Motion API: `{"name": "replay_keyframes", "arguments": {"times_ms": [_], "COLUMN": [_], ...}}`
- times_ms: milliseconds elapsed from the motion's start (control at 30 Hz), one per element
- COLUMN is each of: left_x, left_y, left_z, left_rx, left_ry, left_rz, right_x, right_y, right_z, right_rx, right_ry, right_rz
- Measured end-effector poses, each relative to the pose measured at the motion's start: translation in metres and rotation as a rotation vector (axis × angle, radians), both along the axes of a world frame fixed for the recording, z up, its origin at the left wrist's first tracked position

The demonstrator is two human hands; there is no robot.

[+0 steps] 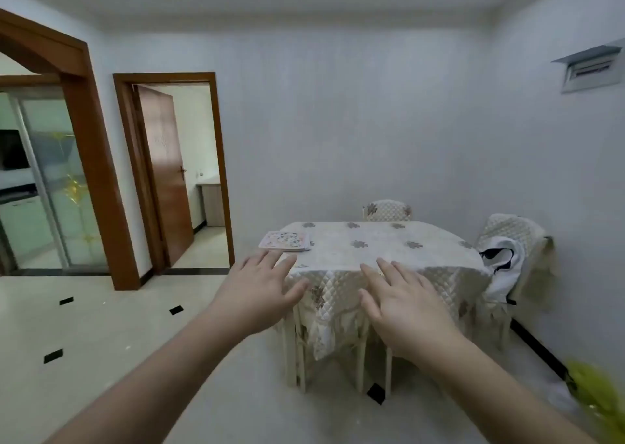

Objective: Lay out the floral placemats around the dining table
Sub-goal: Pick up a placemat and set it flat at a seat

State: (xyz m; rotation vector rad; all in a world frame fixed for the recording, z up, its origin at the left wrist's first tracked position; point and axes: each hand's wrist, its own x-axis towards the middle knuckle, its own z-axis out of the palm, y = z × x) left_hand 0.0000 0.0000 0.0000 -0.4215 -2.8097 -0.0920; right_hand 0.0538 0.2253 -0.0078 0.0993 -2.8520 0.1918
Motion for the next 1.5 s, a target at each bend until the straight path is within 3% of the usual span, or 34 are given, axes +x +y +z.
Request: {"name": "replay_keyframes", "arguments": {"times_ms": [233, 467, 733, 1133, 1500], "left_x": [-0.045, -0.085, -0.131, -0.200, -0.309], "left_y": [0.040, 0.027, -0.030, -0.190, -0.205], "left_z": [-0.009, -0.014, -0.020, -0.020, -0.048], "left_rx": [-0.043, -0.033, -0.025, 0.021, -0.003], "left_ry": [-0.033, -0.067, -0.087, -0.088, -0.102], "left_rz": [0.018, 0.132, 0.200, 0.338, 0.284], "right_x": [-0.063, -0.121, -0.183, -0.293, -0.386], "right_y": [0.044, 0.023, -0.049, -0.202, -0.214], "right_z": [-0.008, -0.014, -0.014, -0.028, -0.041], "right_rx": [0.020, -0.019, -0.023, 0.040, 0.115], "right_ry": [0.006, -0.024, -0.013, 0.043, 0.022], "right_rz": [0.066, 0.162, 0.269, 0.349, 0.304]}}
